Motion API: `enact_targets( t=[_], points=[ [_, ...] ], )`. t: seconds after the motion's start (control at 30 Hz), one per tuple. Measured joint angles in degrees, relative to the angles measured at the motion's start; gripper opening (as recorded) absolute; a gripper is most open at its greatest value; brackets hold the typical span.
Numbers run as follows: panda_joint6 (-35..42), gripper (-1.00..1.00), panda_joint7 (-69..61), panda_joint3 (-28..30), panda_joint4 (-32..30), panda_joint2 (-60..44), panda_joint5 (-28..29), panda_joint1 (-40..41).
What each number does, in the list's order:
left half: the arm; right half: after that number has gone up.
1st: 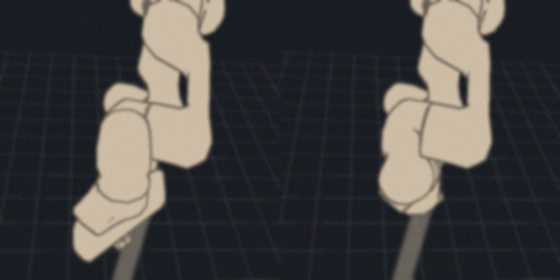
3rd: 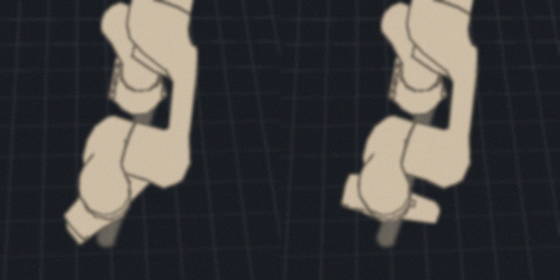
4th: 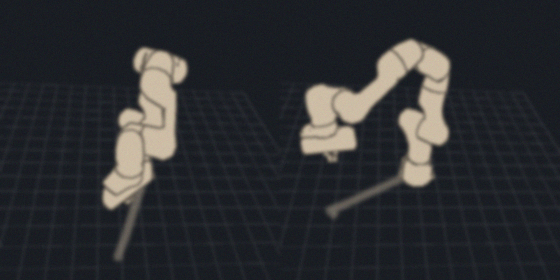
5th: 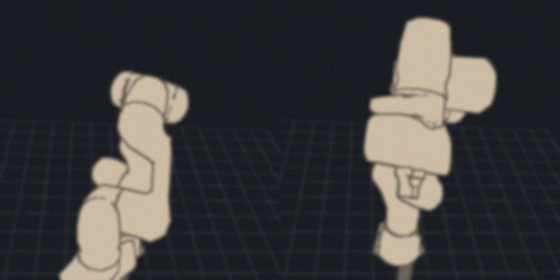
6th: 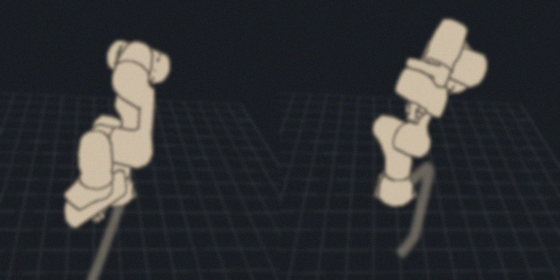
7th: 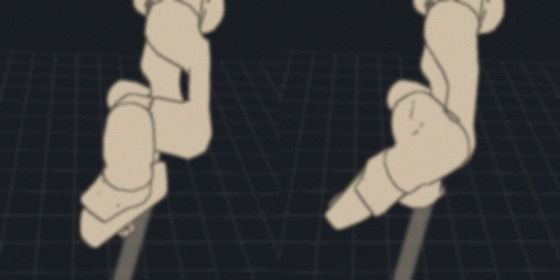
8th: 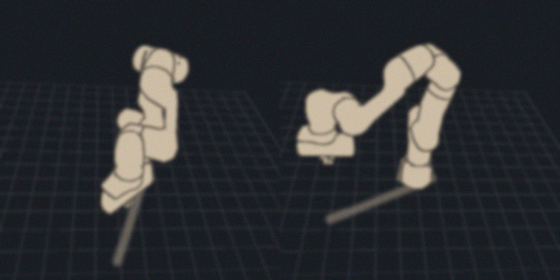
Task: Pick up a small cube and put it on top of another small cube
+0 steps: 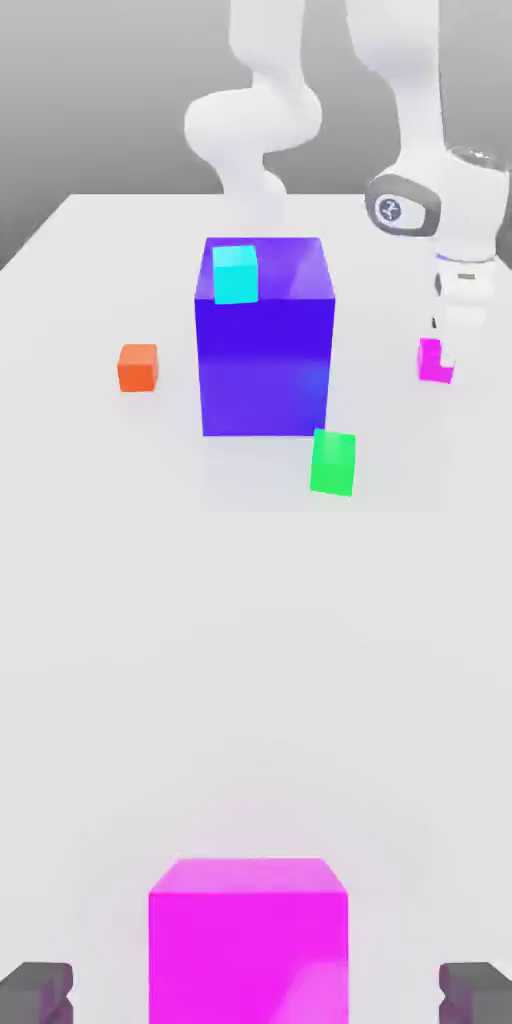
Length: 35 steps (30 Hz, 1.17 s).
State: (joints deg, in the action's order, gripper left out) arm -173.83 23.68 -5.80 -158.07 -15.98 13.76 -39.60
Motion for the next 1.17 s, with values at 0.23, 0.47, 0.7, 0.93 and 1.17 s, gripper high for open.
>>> enact_targets(
  t=[0.23,0.47,0.7,0.93,1.17],
  points=[
    [-1.48,-1.00,0.78,1.83,0.38,-1.87,0.97,-1.63],
    [7.83,-1.00,-6.79,-5.22,-2.15,10.02,-9.09,3.01],
    [16.47,-1.00,-2.32,0.84,3.87,12.75,-12.84,14.97],
    [21.51,-1.00,4.73,6.83,11.23,10.46,-14.05,26.24],
    [14.82,1.00,4.92,6.80,12.04,2.96,-14.42,26.46]
  ],
)
